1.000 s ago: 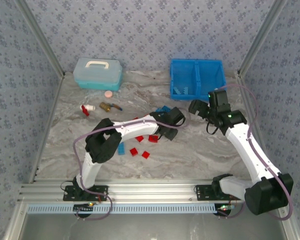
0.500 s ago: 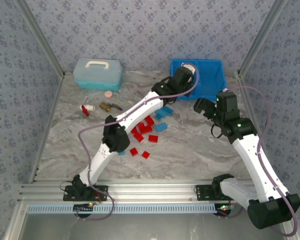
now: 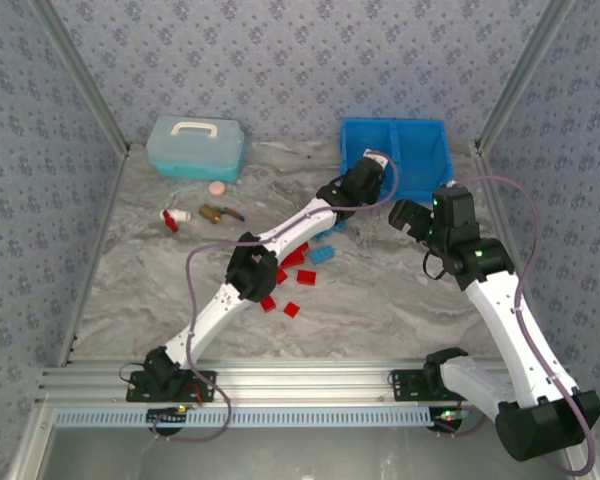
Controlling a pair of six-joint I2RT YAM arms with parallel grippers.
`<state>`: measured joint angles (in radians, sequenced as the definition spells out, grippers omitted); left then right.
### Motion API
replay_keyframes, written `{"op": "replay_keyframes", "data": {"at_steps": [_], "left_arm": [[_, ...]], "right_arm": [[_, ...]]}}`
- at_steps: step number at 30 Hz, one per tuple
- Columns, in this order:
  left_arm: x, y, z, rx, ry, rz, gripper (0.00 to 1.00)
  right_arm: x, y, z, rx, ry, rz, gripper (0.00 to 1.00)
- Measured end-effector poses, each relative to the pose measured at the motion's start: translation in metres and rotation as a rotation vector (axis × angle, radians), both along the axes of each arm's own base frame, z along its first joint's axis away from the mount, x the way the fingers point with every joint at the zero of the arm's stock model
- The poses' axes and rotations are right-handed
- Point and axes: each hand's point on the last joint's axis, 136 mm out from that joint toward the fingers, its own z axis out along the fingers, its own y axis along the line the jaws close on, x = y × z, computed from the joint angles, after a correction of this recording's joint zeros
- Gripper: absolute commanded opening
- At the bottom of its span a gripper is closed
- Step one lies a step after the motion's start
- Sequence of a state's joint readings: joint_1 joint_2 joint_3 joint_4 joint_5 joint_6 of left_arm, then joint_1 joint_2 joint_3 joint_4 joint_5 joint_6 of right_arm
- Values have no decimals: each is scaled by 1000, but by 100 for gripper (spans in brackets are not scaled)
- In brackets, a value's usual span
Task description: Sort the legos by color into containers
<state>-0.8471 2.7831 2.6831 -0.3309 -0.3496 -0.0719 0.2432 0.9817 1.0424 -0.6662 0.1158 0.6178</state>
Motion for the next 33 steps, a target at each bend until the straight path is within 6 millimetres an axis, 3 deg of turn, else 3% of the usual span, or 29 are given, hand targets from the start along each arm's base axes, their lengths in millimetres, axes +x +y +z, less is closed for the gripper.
{"op": "replay_keyframes", "data": {"at_steps": [6, 14, 17, 21, 26, 29, 31, 33], "left_arm": [[4, 0, 2, -1, -23, 4, 62], [0, 1, 19, -11, -18, -2, 63], [-12, 7, 44, -8, 10, -8, 64], [-42, 28, 106, -29, 48, -22, 65], [-104, 67, 178, -57, 87, -123, 67], [-144, 85, 188, -32, 128, -228, 68], [-164, 94, 178, 12, 171, -285, 68], [-178, 101, 156, 79, 231, -324, 68]], "right_arm": [[0, 0, -3, 8, 7, -7, 100], [0, 0, -2, 14, 7, -13, 100], [0, 0, -3, 14, 7, -13, 100], [0, 0, -2, 16, 6, -15, 100], [0, -1, -2, 15, 5, -16, 100], [0, -1, -2, 15, 5, -17, 100], [0, -1, -2, 16, 5, -18, 100], [0, -1, -2, 16, 5, -17, 100]]}}
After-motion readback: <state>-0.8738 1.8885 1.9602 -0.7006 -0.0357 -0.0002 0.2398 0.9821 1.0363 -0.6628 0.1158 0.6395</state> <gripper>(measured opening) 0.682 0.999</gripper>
